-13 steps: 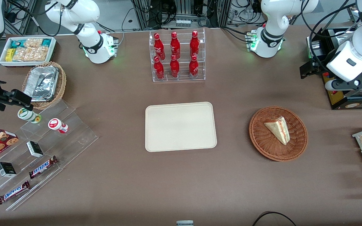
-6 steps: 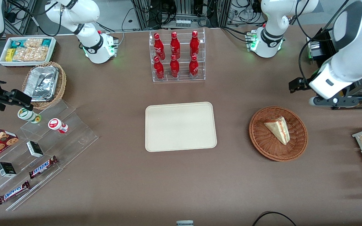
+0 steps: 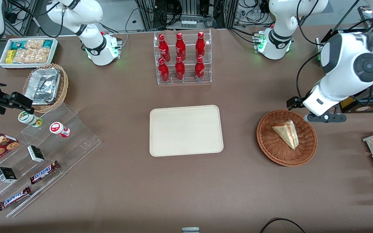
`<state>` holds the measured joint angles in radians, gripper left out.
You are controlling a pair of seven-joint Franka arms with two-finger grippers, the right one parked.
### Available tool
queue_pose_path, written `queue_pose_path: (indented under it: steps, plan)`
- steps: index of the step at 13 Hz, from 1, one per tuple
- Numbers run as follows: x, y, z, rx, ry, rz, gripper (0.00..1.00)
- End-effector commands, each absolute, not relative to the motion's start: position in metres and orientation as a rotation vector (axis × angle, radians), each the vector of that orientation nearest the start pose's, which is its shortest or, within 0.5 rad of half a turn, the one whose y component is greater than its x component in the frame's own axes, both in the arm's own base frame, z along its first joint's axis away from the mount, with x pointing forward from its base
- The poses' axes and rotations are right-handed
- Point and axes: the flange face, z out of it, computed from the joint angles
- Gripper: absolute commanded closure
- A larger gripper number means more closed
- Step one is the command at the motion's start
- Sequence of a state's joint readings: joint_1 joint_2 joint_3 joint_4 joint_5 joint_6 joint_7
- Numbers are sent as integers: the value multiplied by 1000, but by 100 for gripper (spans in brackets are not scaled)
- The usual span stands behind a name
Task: Place sandwich from basket to tray
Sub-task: 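Move the left gripper over the wrapped sandwich in the wicker basket, then lower the open left gripper around the sandwich and close it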
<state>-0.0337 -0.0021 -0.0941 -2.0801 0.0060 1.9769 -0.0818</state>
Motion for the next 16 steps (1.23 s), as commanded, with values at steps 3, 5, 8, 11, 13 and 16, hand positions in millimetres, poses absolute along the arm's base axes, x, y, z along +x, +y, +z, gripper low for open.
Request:
queue_pose_path:
  steps: [3,5,8,11,13,16]
  plan:
    - [524,-60,376,-3132,78,64,0]
    - [527,-52,367,-3135,11,74,0]
    - [533,-40,360,-3134,-250,52,0]
    - [539,-43,350,-3068,-713,6,0]
    - [546,-53,344,-2952,-1152,-57,0]
    - [547,-62,333,-2921,-1196,-56,0]
